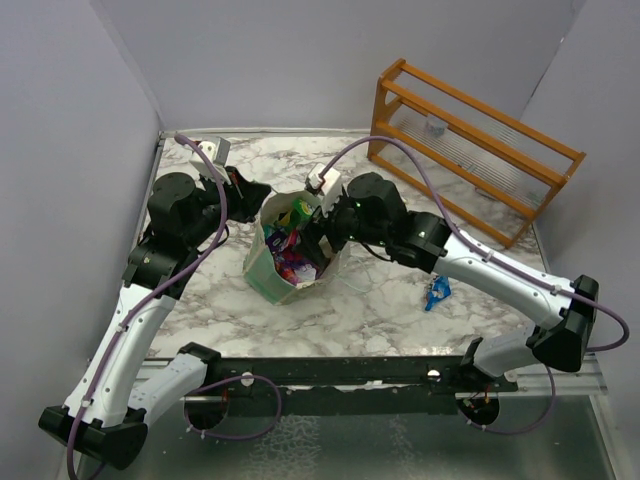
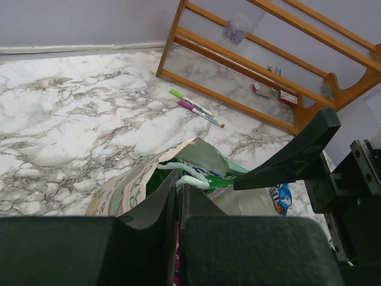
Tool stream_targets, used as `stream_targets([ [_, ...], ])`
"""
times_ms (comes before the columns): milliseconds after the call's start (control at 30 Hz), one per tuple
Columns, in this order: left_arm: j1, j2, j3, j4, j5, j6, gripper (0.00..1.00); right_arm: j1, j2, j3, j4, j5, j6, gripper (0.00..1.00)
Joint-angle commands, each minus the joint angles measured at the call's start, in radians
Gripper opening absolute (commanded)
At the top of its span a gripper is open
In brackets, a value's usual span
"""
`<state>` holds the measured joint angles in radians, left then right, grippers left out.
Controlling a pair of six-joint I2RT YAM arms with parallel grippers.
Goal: Take the snacks out of the paper bag
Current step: Take out the snack from the paper bag.
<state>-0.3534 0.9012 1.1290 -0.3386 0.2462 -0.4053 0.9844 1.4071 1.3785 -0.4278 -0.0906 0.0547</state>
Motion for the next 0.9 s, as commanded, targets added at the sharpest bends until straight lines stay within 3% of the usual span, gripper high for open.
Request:
stream_targets([
  [0,0.001,-0.027,0.036,0.064,0.021,-0.006,0.00,-0.001,0.045,0.051,-0.015,0.086,-0.034,0.89],
  [267,0.002,-0.022,0.032,0.066,0.019,-0.004,0.00,0.000,0.127,0.093,-0.039,0.218,-0.117,0.89],
  [433,0.001,-0.019,0.030,0.067,0.023,-0.004,0.00,0.000,0.174,0.106,-0.040,0.308,-0.134,0.85],
  [867,0.002,-0.009,0.027,0.074,0.025,-0.005,0.00,-0.001,0.231,0.091,-0.056,0.374,-0.172,0.71],
])
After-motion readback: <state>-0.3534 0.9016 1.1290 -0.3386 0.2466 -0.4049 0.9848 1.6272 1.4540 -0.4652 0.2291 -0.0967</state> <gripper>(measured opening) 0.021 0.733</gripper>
